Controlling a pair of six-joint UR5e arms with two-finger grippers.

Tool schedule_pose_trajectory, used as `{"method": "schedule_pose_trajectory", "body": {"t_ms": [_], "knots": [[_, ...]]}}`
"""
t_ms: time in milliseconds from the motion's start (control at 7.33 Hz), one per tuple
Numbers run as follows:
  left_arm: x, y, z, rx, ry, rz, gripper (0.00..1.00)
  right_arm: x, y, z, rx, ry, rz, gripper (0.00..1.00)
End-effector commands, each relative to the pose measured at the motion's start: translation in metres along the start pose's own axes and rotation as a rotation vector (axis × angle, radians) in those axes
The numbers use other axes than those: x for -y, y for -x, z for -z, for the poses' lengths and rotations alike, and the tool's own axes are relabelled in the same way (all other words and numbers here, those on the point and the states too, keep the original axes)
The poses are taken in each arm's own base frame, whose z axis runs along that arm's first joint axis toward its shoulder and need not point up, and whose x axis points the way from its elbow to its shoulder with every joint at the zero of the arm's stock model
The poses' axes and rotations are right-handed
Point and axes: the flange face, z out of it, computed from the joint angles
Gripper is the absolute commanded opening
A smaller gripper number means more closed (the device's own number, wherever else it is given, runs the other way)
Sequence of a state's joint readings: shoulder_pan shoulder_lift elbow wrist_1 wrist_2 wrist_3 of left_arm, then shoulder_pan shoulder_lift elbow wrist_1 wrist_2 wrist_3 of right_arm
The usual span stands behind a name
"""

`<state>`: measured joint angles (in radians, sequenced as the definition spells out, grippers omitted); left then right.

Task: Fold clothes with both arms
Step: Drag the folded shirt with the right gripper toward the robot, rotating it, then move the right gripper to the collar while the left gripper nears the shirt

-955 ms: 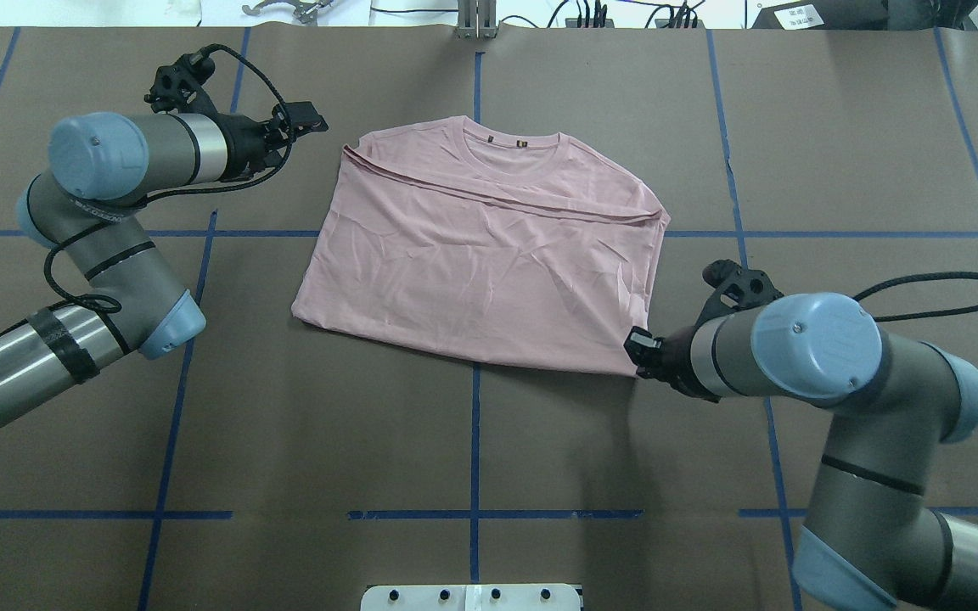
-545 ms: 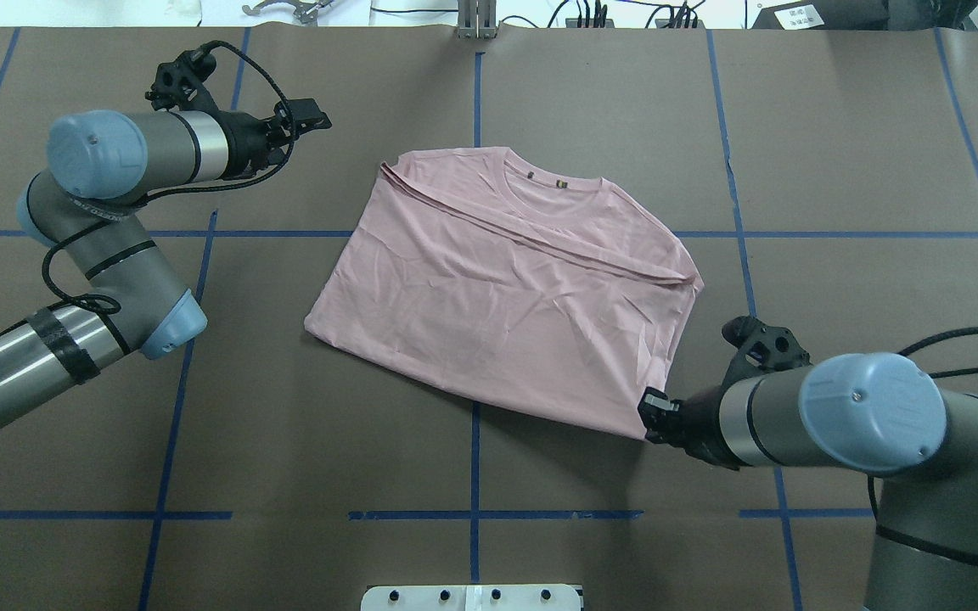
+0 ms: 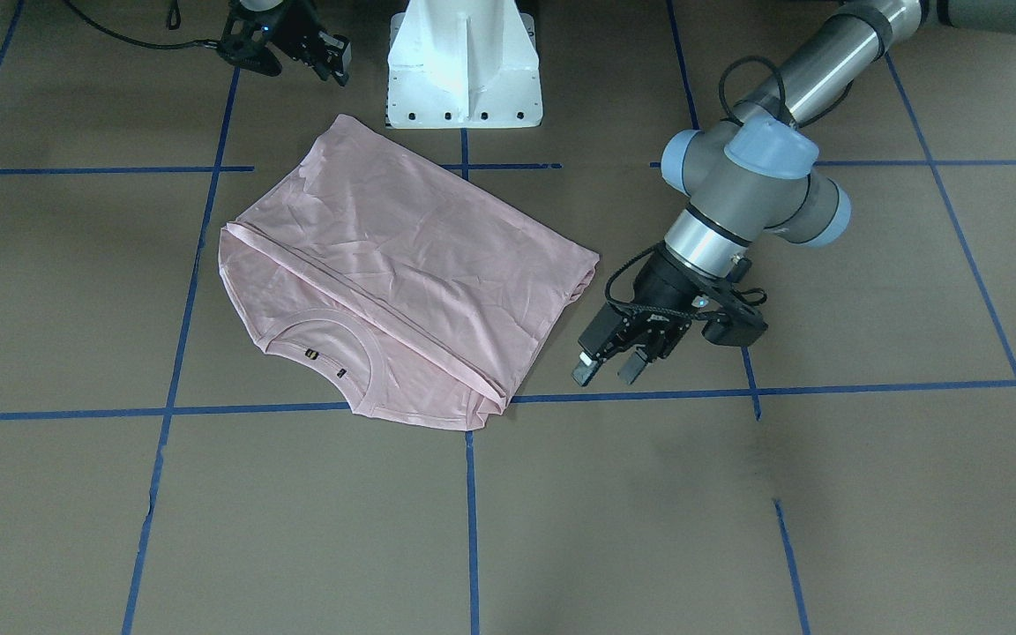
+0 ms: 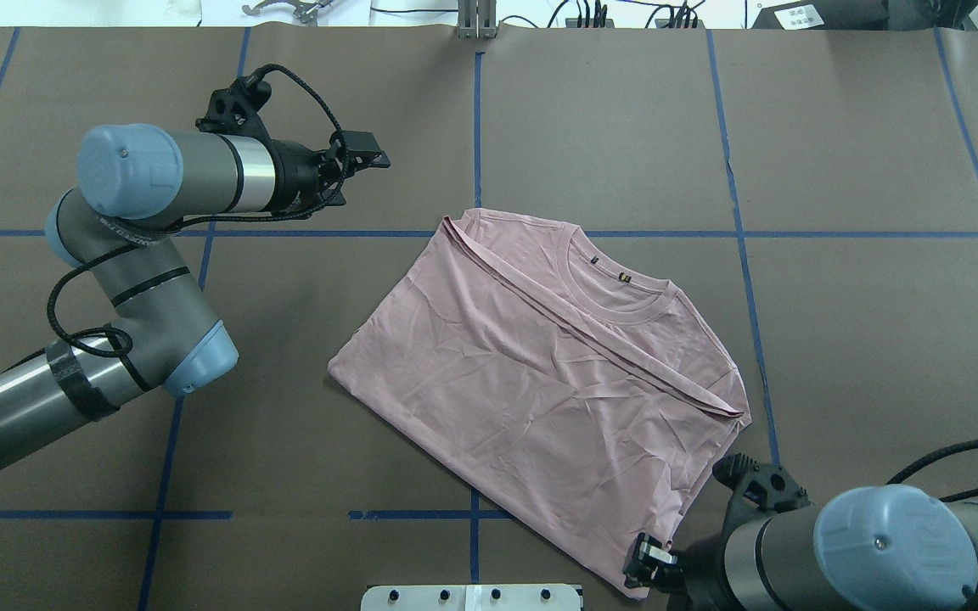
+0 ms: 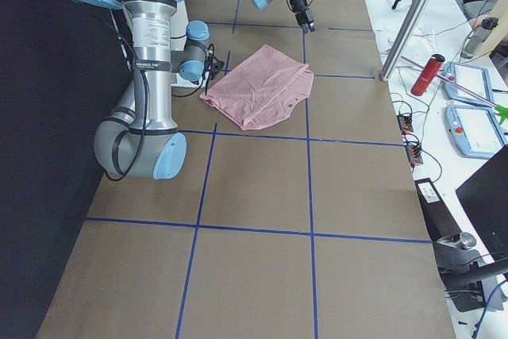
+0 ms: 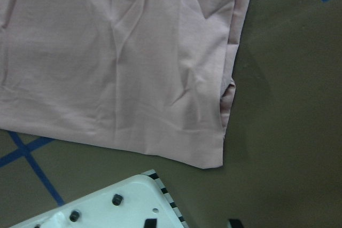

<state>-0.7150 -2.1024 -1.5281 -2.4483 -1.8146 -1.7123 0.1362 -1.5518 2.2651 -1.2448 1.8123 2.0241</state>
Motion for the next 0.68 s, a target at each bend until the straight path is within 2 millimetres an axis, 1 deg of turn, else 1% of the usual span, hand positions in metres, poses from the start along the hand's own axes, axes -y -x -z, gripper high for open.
{"method": "schedule_pose_trajectory", "body": {"t_ms": [0,136,273,409,545], "knots": [[-0.064,0.000,0.037,0.142,0.099,0.038,0.93,0.062,0.045,0.053,0.149,-0.112,-0.069,1.00],[-0.086,0.017,0.042,0.203,0.118,0.110,0.93,0.096,0.053,0.079,0.200,-0.182,-0.099,1.00],[-0.117,0.040,0.031,0.245,0.142,0.105,0.93,0.118,0.056,0.097,0.225,-0.229,-0.086,1.00],[-0.142,0.069,0.018,0.279,0.080,0.075,0.93,0.135,0.056,0.097,0.214,-0.264,-0.047,1.00],[-0.159,0.088,0.009,0.324,0.073,0.061,0.90,0.153,0.056,0.094,0.197,-0.298,-0.007,1.00]]}}
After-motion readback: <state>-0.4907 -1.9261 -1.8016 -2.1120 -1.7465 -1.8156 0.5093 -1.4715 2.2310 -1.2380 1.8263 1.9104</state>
